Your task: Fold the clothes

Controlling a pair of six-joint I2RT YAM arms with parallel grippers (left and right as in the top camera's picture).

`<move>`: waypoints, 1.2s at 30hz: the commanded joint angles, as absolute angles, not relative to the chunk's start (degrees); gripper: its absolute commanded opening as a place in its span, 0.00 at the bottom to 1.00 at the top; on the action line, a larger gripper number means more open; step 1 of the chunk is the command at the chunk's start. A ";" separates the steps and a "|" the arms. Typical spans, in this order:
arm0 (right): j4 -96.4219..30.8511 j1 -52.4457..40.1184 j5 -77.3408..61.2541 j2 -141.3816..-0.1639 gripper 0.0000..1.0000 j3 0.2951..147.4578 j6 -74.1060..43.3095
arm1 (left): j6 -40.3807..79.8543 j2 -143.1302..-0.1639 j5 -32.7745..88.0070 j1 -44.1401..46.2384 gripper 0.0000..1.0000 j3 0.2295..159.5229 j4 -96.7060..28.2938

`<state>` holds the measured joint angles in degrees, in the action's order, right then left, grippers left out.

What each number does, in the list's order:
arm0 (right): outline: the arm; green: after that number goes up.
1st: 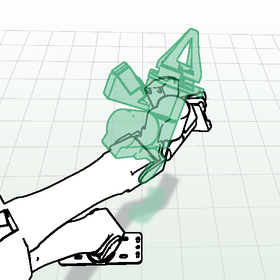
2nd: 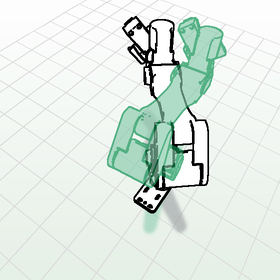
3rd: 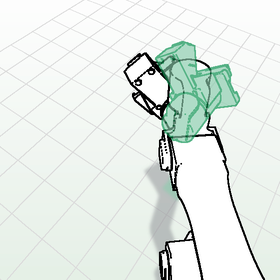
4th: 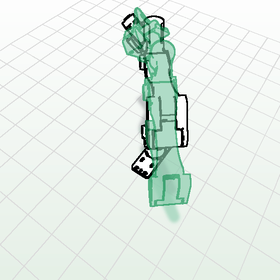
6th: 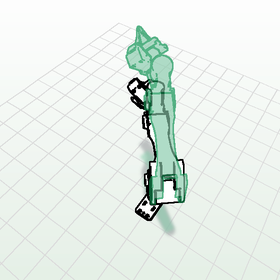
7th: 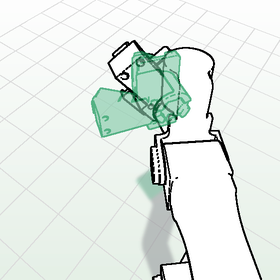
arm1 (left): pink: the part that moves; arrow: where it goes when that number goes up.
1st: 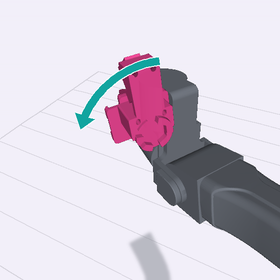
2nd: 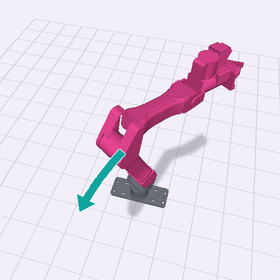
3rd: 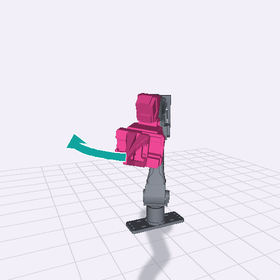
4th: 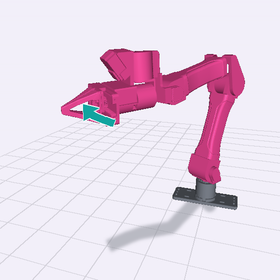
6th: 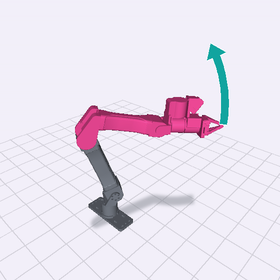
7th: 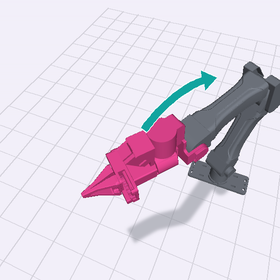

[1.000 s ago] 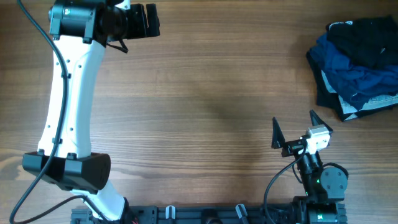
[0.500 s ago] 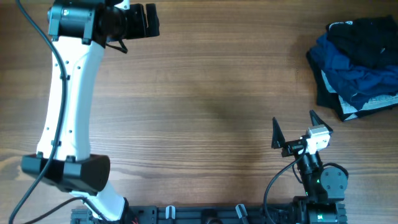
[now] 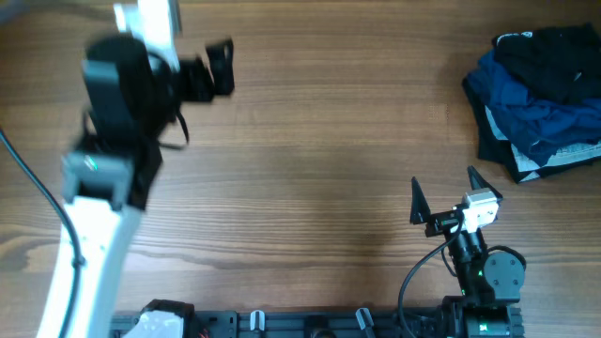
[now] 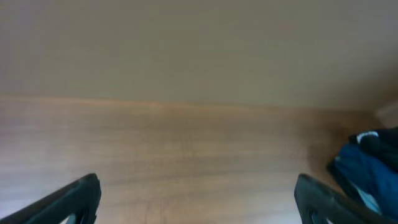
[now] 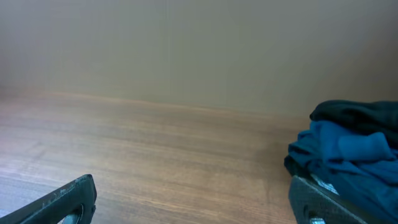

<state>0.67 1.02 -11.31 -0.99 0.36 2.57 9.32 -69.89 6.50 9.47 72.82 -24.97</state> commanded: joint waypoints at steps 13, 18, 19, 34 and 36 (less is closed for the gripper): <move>0.82 1.15 -10.33 -0.64 1.00 0.30 1.43 | 9.47 -32.14 7.84 9.67 1.00 10.94 10.59; 0.84 1.15 -10.33 -0.64 1.00 0.30 1.43 | 9.50 -22.92 7.88 8.43 1.00 3.95 10.55; 0.84 1.15 -10.33 -0.64 1.00 0.30 1.43 | 9.50 -21.39 7.90 7.99 1.00 2.90 10.57; 0.84 1.15 -10.33 -0.75 1.00 0.30 1.43 | 9.67 -7.38 10.22 0.03 1.00 0.34 -2.13; 0.82 1.15 -10.33 -0.80 1.00 0.30 1.43 | 9.67 -5.30 10.15 -0.25 1.00 0.34 -3.64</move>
<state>0.69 1.02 -11.29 -0.99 0.36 2.57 9.37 -8.86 9.32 0.73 0.64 -1.96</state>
